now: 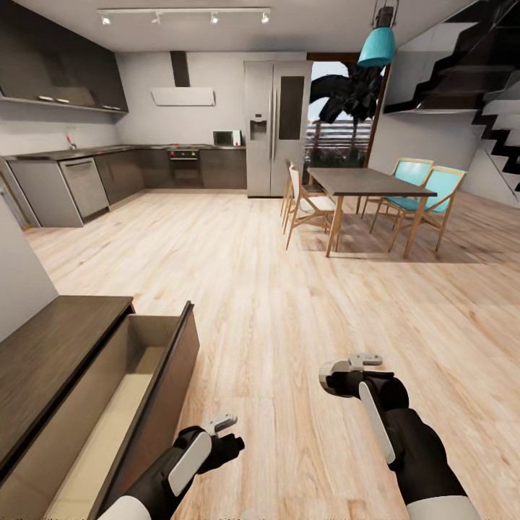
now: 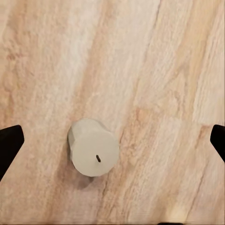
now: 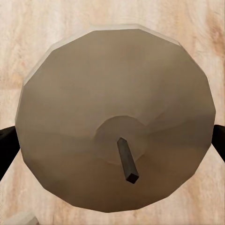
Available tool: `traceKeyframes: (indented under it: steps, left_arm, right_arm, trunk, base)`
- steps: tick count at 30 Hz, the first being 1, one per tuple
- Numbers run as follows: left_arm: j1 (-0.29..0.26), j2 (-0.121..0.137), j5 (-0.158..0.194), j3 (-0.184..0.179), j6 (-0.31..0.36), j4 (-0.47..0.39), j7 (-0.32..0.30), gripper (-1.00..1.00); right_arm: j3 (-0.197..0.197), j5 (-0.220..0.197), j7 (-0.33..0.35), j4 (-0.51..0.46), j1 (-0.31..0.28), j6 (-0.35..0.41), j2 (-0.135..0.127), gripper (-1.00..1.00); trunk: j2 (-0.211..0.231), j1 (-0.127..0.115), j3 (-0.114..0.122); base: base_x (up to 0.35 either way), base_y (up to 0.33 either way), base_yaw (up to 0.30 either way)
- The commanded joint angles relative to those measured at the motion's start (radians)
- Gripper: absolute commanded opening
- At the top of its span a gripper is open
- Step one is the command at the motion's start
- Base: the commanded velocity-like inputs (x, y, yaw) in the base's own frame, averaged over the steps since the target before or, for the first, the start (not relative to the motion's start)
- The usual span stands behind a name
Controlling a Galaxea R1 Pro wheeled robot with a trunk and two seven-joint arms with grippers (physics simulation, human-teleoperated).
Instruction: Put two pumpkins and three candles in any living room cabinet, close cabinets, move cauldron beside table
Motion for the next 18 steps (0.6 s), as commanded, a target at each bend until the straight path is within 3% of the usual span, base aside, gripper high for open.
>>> traceKeyframes:
  steps: [1, 8, 12, 13, 18]
  left_arm:
    - [-0.001, 0.0, 0.011, -0.004, 0.001, 0.004, 0.01, 1.0]
    - [0.001, -0.002, 0.011, -0.012, -0.002, 0.052, 0.01, 1.0]
    - [0.002, -0.002, 0.011, -0.013, -0.005, 0.068, 0.003, 1.0]
    - [0.002, -0.001, 0.011, -0.013, -0.007, 0.071, -0.021, 1.0]
    - [0.002, -0.001, -0.003, -0.017, -0.014, 0.107, -0.117, 1.0]
  right_arm:
    - [0.001, -0.008, -0.004, -0.001, -0.001, 0.004, 0.0, -1.0]
    - [0.0, -0.012, 0.089, -0.02, 0.003, 0.017, 0.0, -1.0]
    - [0.0, -0.011, 0.193, -0.06, 0.021, 0.026, 0.0, -1.0]
    - [0.0, -0.01, 0.233, -0.074, 0.028, 0.026, 0.0, -1.0]
    - [0.0, -0.007, 0.283, -0.085, 0.034, 0.027, 0.0, -1.0]
  trunk:
    - [-0.008, 0.004, -0.004]
    - [-0.057, 0.031, -0.026]
    - [-0.085, 0.046, -0.039]
    - [-0.092, 0.05, -0.042]
    - [-0.127, 0.069, -0.057]
  base:
    - [0.0, 0.0, 0.0]
    - [0.0, 0.0, 0.0]
    - [0.0, 0.0, 0.0]
    - [0.0, 0.0, 0.0]
    - [0.0, 0.0, 0.0]
